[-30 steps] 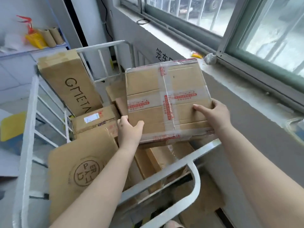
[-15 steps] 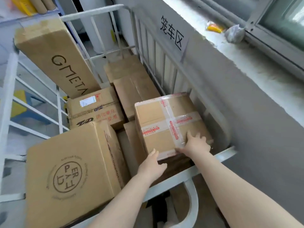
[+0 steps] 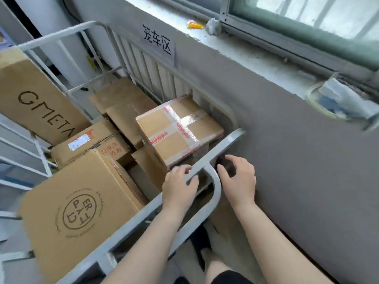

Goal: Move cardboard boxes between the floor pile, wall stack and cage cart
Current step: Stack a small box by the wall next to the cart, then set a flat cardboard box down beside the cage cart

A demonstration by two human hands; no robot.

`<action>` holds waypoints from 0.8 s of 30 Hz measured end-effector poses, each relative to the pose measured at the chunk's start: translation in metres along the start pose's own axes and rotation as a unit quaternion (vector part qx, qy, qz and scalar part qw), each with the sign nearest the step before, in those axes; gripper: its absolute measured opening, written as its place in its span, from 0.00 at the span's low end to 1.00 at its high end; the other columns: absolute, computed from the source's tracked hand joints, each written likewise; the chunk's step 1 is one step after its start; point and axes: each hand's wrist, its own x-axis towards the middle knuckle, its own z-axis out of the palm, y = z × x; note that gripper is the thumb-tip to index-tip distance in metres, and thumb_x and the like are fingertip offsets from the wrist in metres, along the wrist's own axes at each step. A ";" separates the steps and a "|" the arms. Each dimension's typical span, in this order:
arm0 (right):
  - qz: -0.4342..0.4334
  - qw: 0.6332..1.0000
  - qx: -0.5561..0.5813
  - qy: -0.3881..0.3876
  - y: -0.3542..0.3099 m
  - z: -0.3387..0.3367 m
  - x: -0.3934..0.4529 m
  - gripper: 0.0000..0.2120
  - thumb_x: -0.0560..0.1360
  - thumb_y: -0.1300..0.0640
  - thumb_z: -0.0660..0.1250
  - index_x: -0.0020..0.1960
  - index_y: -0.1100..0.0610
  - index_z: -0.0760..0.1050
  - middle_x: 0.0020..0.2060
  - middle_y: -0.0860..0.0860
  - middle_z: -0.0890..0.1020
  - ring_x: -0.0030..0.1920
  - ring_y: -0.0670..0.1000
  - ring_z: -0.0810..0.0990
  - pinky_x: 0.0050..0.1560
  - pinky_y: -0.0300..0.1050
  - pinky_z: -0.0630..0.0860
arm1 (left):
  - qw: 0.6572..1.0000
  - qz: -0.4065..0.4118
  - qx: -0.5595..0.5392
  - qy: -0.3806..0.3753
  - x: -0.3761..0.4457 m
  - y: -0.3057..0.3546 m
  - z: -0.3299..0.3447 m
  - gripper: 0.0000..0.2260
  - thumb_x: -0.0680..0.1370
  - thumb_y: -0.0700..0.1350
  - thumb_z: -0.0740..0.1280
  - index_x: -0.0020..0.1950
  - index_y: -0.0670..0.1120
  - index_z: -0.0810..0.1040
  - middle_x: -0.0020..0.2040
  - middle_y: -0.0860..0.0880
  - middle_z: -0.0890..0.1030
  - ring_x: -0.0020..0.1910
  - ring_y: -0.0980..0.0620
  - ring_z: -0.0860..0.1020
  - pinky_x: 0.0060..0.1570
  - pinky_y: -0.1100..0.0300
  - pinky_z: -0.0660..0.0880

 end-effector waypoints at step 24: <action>0.471 0.851 0.132 -0.193 0.393 0.140 -0.081 0.30 0.73 0.45 0.70 0.68 0.61 0.68 0.54 0.53 0.75 0.55 0.54 0.76 0.50 0.40 0.68 | 0.915 0.000 0.278 -0.292 0.015 -0.211 0.363 0.24 0.76 0.51 0.63 0.70 0.46 0.67 0.65 0.44 0.70 0.64 0.42 0.69 0.60 0.48 0.71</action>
